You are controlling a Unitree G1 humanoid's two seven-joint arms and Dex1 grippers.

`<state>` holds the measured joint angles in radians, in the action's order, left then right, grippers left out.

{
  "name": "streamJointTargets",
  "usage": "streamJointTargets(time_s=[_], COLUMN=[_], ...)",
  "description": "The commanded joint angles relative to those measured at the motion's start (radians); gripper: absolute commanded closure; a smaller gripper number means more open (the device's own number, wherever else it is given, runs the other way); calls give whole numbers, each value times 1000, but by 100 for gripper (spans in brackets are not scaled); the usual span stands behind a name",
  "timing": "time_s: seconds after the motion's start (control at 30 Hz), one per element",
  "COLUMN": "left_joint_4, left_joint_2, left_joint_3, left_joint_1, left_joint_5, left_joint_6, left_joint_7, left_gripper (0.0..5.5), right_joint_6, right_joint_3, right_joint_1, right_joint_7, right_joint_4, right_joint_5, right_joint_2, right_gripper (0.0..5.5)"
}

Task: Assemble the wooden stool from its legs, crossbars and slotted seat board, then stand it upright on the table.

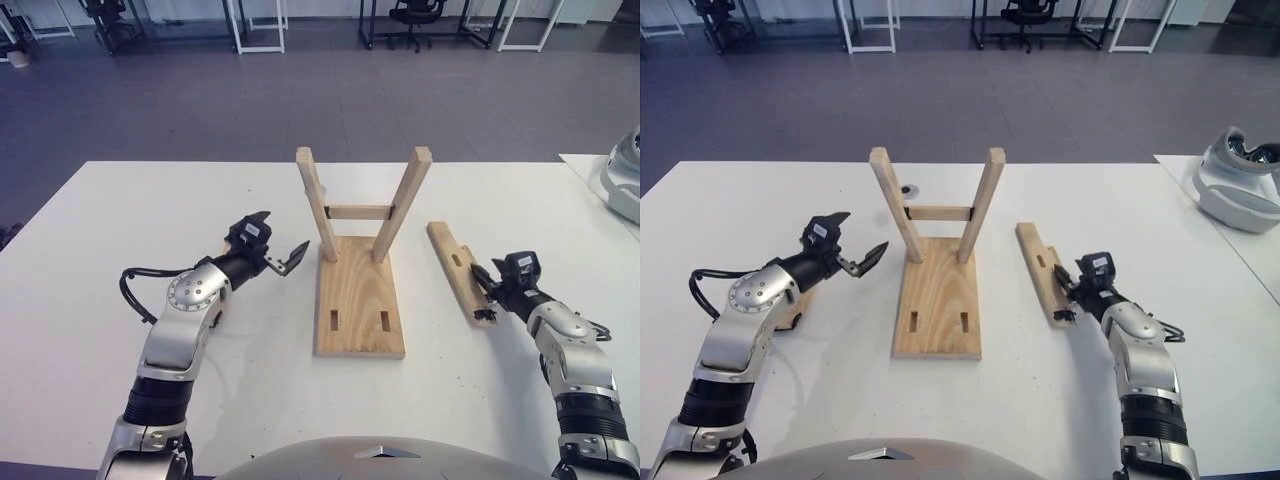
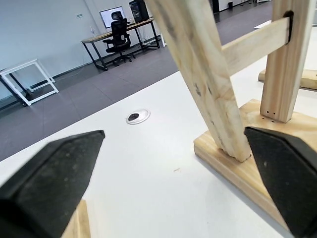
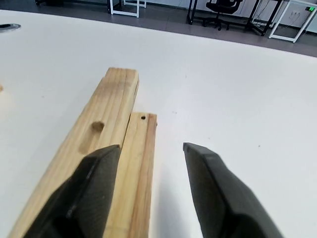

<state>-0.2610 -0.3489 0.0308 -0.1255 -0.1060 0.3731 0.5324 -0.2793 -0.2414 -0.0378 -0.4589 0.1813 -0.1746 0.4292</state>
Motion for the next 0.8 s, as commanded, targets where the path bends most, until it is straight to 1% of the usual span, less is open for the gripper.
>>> streamJointTargets(time_s=[0.03, 0.17, 0.3, 0.47, 0.63, 0.67, 0.73, 0.8], left_joint_4=[-13, -20, -51, -92, -134, -146, -188, -232], left_joint_2=[6, 2, 0, -18, -20, -12, 35, 107], left_joint_3=[10, 23, 35, 20, 14, 2, -58, -165], left_joint_1=[5, 9, 16, 19, 13, 8, -17, -79], left_joint_5=[2, 0, -3, -15, -29, -48, -155, -360], left_joint_6=[29, 36, 54, 80, 103, 105, 133, 194], left_joint_7=[-30, -40, -46, -42, -43, -42, -47, -77], left_gripper=[28, 28, 28, 28, 28, 28, 28, 28], right_joint_6=[-24, -39, -79, -85, -76, -74, -45, 42], right_joint_3=[15, 21, 18, 9, 15, 17, 13, -54], right_joint_1=[12, 19, 13, 30, 29, 29, 21, -44], right_joint_7=[-17, -32, 3, 16, 31, 33, 43, 110], right_joint_4=[22, 15, 43, 36, 41, 45, 56, 49], right_joint_5=[-7, -33, -24, -33, -20, -16, -6, -5], right_joint_2=[7, -5, -11, -15, -6, -4, 0, 13], right_gripper=[311, 311, 311, 311, 403, 416, 419, 419])
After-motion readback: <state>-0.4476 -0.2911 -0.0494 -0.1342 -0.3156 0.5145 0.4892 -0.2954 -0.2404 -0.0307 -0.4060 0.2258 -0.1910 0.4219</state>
